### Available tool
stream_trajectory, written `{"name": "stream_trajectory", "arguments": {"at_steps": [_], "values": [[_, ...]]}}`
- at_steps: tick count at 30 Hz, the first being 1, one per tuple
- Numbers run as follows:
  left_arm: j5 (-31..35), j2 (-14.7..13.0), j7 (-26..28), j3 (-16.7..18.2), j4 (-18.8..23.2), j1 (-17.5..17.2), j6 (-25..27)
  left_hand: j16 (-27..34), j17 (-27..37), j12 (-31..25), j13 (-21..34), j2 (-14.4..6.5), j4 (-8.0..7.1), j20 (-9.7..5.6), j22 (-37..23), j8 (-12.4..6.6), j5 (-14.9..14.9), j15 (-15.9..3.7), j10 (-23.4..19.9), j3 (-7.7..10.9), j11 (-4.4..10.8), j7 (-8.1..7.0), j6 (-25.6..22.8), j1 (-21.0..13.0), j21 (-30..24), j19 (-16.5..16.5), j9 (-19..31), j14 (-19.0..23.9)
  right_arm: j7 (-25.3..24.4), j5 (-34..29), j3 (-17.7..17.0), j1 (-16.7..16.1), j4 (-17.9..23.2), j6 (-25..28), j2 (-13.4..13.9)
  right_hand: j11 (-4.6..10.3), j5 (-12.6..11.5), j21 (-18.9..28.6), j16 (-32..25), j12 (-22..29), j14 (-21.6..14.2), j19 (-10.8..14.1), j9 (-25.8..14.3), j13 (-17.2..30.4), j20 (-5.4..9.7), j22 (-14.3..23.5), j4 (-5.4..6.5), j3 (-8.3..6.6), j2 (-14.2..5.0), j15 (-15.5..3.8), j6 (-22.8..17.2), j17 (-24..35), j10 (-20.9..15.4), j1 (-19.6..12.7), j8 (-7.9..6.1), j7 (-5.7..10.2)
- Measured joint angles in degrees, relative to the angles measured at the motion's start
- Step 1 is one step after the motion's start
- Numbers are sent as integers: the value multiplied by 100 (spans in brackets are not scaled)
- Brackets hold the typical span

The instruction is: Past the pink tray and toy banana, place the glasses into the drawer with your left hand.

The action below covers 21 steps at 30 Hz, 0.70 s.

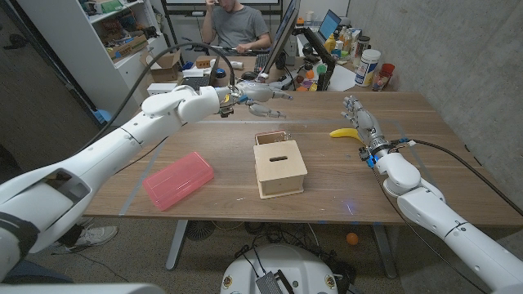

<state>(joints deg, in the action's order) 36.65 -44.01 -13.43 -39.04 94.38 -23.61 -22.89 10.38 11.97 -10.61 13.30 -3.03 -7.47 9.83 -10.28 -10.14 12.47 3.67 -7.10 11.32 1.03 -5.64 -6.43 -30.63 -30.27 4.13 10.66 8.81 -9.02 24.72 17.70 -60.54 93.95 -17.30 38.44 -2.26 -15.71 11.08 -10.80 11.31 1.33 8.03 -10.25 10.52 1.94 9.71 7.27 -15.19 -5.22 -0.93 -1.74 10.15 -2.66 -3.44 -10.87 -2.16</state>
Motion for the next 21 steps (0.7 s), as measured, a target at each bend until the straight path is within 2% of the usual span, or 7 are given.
{"name": "stream_trajectory", "arguments": {"at_steps": [11,21], "values": [[-77,-108,454,248,137,-234,89,0,-27,0,-74,65,19,82,1,0,-66,103,331,-69,62,-165,164,115,213,-287,-28,-326,5,-21,40,51,2,15,-19,0,0,0,0,0,0,0,0,0,0,0,0,0,0,0,0,0,0,0,0,0],[-198,-158,821,434,188,-415,122,0,-53,0,-106,48,-4,125,1,0,-66,157,502,-140,31,-248,351,299,360,-450,-28,-526,3,-51,61,63,24,40,-27,0,0,0,0,0,0,0,0,0,0,0,0,0,0,0,0,0,0,0,0,0]]}}
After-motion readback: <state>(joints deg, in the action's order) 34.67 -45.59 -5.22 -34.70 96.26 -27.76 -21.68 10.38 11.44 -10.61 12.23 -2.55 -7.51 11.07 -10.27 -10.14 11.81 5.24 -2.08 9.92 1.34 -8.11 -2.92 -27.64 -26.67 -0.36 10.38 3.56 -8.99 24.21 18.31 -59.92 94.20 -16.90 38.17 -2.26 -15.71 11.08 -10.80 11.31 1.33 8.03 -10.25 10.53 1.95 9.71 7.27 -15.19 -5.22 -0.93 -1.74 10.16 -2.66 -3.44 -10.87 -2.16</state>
